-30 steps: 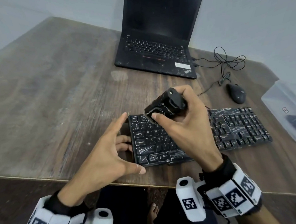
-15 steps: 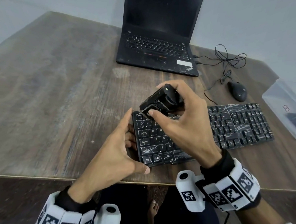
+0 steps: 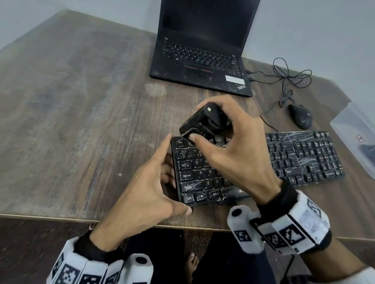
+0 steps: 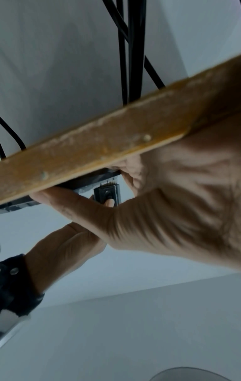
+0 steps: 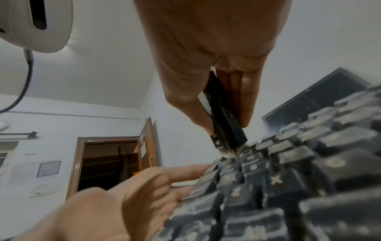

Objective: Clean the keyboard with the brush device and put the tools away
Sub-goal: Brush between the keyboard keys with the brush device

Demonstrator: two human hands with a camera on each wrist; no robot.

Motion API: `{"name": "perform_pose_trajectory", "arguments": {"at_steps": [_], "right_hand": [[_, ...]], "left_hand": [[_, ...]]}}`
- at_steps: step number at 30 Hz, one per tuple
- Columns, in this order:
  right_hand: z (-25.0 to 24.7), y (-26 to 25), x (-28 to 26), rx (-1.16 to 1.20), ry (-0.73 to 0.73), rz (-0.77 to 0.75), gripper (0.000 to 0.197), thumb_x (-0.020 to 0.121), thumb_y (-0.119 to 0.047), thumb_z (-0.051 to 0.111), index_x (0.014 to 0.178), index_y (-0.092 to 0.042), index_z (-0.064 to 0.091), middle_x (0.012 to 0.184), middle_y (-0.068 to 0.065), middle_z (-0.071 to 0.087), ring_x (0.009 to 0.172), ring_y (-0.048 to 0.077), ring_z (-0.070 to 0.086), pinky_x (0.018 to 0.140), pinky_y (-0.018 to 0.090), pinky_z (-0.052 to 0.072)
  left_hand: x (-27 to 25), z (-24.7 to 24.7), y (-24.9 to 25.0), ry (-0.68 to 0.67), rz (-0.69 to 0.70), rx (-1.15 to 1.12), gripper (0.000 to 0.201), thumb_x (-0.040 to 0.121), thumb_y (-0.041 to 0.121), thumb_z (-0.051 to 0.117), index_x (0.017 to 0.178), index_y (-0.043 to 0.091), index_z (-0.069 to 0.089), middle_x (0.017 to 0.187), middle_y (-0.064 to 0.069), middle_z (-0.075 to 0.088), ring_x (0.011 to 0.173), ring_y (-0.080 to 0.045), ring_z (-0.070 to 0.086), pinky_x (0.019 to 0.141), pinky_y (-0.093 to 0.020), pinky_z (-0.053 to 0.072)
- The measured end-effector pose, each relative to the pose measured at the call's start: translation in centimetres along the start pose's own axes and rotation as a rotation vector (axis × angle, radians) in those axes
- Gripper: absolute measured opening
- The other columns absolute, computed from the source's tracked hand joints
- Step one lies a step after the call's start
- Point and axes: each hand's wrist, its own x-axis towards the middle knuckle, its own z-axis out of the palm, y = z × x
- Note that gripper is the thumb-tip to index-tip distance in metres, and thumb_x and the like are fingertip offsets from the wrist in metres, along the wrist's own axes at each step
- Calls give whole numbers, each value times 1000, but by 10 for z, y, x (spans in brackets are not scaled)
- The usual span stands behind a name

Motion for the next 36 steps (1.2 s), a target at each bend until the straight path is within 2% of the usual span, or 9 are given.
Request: {"name": "perform_pose_trajectory", "arguments": {"at_steps": [4,8,12,15,17,23,27,31,36], "right_hand": [[3,-4,-4,17,-67,-18,38,85,-10,83,118,-10,65,96,-4,72,82,9,73,68,27,61],[-1,2,1,-21,56,19,39,84,-10,85,117,-10,65,98,-7,70,84,3,68,73,12,55],[10,-12,-3,92,-63,21,38,82,-7,85,114,-12,66,97,-9,72,87,7,73,72,22,60],[-1,1,4,-34,10,71,39,83,-11,87,115,-14,65,96,-12,70,86,-5,67,72,7,51],[-10,7,6,-110,55,96,39,82,-13,87,114,-16,65,93,-11,70,85,-4,67,71,4,49],[9,-15,2,57,-66,31,37,81,-8,85,113,-14,66,94,-10,73,85,6,72,72,22,60],[-1,-5,2,-58,24,39,38,82,-10,85,114,-14,65,92,-11,71,81,3,69,71,16,57],[3,-12,-2,-11,-55,9,38,83,-9,85,115,-13,64,94,-9,72,83,6,72,71,24,61],[-1,-6,1,-75,4,19,38,83,-10,84,115,-14,64,93,-10,71,82,5,70,72,20,59]], "left_hand": [[-1,0,2,2,-4,-1,140,50,0,95,157,48,19,111,11,68,98,-16,71,86,-38,61],[0,1,-2,9,1,-14,142,46,5,96,159,43,19,111,10,65,95,-22,69,88,-38,59],[1,0,0,24,6,-30,119,47,2,95,144,45,41,106,4,70,93,-20,72,84,-46,61],[1,0,-3,15,7,-14,140,44,11,96,158,43,21,114,10,65,95,-22,69,88,-39,58],[2,1,-5,10,-1,-22,145,44,13,97,160,41,15,118,14,63,98,-21,69,90,-36,56],[0,0,0,27,12,-16,117,48,3,96,143,44,42,106,6,69,93,-19,71,82,-43,61],[0,1,0,23,15,-11,137,46,6,96,155,48,24,110,9,66,95,-21,69,85,-36,59],[0,1,2,25,14,-21,135,47,1,95,152,52,27,105,4,67,92,-21,70,81,-42,62],[1,1,1,19,6,-10,138,46,8,95,156,48,22,107,6,66,93,-22,69,87,-45,59]]}}
